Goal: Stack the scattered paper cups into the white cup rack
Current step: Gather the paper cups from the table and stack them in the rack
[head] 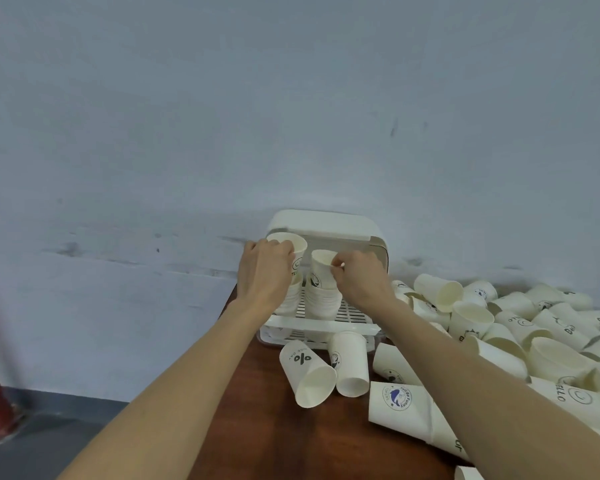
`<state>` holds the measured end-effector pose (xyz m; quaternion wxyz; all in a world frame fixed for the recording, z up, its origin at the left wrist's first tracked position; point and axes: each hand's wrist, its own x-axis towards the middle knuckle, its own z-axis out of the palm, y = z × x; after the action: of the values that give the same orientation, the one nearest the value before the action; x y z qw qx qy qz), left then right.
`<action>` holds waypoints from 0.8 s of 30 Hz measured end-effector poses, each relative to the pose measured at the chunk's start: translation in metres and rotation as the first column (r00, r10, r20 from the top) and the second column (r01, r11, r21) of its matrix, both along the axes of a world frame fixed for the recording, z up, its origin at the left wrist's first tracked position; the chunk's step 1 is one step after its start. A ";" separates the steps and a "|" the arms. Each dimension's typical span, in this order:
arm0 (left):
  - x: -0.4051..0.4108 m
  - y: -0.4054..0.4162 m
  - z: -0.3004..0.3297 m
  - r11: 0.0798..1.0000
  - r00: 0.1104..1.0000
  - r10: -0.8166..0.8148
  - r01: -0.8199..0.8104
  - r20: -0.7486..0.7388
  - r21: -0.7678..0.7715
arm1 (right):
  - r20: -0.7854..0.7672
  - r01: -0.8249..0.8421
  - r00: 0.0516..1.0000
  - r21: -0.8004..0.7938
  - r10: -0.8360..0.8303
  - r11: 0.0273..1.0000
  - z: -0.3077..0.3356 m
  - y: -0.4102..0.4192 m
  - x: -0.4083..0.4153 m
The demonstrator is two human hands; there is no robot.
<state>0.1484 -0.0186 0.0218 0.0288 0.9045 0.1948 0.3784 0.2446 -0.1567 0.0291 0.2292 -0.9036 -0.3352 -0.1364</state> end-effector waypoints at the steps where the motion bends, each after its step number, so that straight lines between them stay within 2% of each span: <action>1: 0.001 0.002 -0.004 1.000 1.000 -0.001 0.001 -0.011 0.002 | 0.001 -0.003 1.000 -0.035 0.003 0.999 -0.003 0.001 0.001; 8: 0.007 0.013 -0.029 1.000 0.992 0.003 -0.002 -0.126 0.011 | 0.013 0.016 1.000 -0.169 -0.014 0.985 -0.018 0.004 -0.003; 14: 0.005 0.011 -0.040 0.999 0.968 0.038 -0.028 -0.249 0.046 | 0.032 0.015 0.999 -0.159 -0.010 0.987 -0.031 0.008 -0.003; 20: -0.003 -0.001 -0.030 0.994 0.917 0.087 -0.055 -0.388 0.093 | -0.014 0.004 1.000 -0.133 -0.006 0.991 -0.032 0.007 -0.007; 24: -0.016 -0.019 -0.021 0.997 0.911 0.069 -0.051 -0.406 0.055 | -0.011 -0.013 1.000 -0.099 0.012 0.995 -0.031 -0.005 -0.015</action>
<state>0.1323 -0.0377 0.0008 -0.0435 0.9575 0.2162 0.1862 0.2295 -0.1613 -0.0020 0.1865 -0.9124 -0.3462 -0.1133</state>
